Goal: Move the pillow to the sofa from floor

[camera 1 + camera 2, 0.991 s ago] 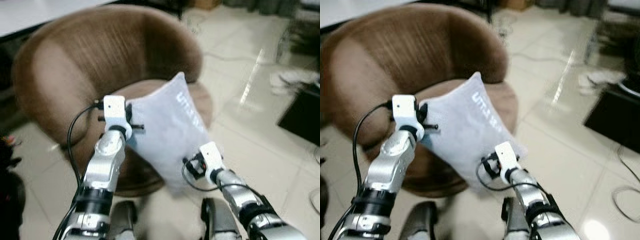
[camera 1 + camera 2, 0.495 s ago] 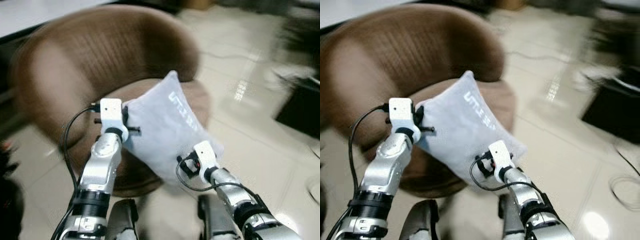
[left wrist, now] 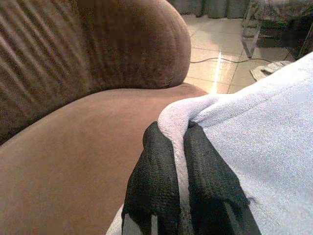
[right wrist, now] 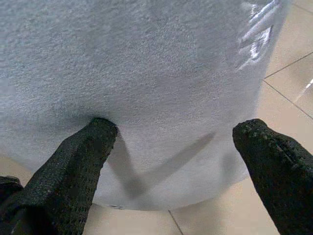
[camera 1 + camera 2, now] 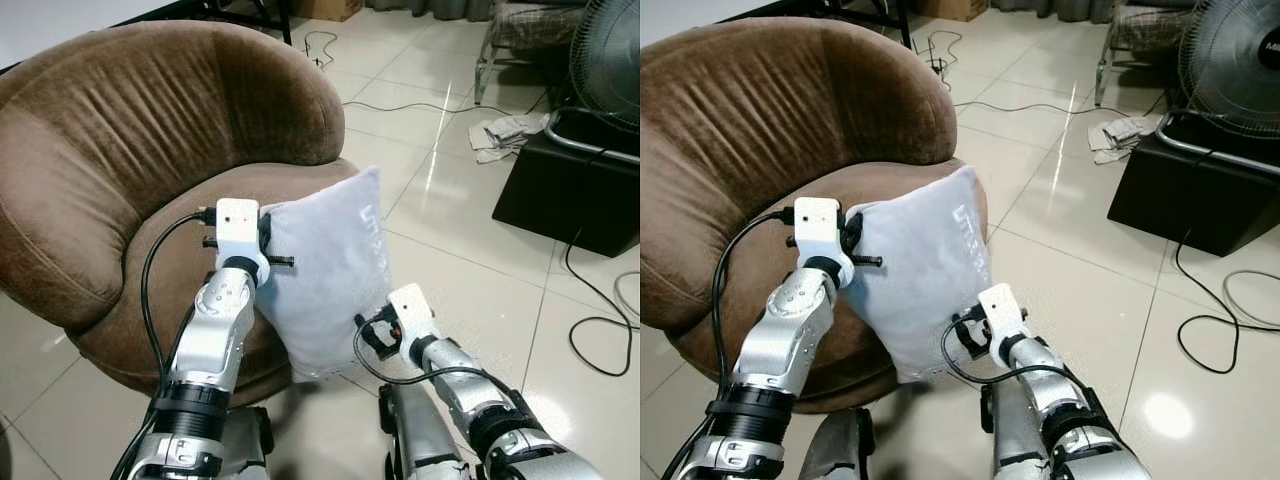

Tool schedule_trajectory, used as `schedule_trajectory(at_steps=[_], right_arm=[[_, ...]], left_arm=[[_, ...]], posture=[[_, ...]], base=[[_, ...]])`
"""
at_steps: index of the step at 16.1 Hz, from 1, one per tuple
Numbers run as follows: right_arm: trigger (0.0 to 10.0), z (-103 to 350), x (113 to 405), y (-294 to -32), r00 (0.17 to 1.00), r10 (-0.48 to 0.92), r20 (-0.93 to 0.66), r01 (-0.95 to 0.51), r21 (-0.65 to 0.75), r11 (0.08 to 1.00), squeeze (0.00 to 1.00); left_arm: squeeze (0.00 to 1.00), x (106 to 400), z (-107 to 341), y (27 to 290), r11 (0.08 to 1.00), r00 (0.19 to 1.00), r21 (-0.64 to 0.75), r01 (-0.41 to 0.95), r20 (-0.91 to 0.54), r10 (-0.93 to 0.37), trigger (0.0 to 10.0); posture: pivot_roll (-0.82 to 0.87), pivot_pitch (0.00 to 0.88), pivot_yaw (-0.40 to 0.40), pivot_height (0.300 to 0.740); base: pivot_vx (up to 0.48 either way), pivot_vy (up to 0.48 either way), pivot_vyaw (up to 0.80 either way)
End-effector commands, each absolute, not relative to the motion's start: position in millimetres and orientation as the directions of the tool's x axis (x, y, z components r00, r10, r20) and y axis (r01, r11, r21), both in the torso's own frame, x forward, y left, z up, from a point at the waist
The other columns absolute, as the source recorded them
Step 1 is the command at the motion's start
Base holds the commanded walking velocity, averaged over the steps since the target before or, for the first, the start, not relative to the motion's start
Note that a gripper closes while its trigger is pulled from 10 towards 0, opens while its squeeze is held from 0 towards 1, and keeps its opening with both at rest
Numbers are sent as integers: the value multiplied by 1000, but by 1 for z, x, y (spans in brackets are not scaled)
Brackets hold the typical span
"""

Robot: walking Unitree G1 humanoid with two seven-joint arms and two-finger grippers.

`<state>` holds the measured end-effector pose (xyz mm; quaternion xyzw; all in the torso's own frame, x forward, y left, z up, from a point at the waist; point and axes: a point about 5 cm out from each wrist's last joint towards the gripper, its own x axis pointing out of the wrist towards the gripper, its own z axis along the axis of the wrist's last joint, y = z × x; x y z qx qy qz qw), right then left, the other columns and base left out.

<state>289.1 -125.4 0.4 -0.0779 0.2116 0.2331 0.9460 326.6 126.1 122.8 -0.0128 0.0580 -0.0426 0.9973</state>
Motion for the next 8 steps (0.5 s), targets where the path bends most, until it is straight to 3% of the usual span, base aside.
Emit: schedule_trajectory(at_steps=[1, 2, 3, 8], right_arm=[[10000, 2, 290, -124, 803, 416, -427, -480, -50, 876, 0], [10000, 3, 290, -124, 803, 418, -425, -481, -50, 875, 0], [10000, 4, 290, -122, 803, 433, -410, -495, -53, 867, 0], [10000, 4, 291, -123, 802, 425, -420, -493, -65, 867, 0]], left_arm=[[0, 328, 128, 132, 998, 994, -31, 60, -91, -62, 10000], [0, 328, 129, 132, 998, 994, -31, 63, -85, -66, 10000], [0, 328, 131, 132, 998, 995, -25, 65, -71, -67, 10000], [0, 326, 129, 130, 997, 994, -17, 75, -73, -76, 10000]], posture=[[-104, 0, 79, 574], [-104, 0, 79, 574], [-104, 0, 78, 574], [-103, 0, 75, 574]], base=[[0, 480, 0], [0, 480, 0], [0, 0, 0], [0, 0, 645]])
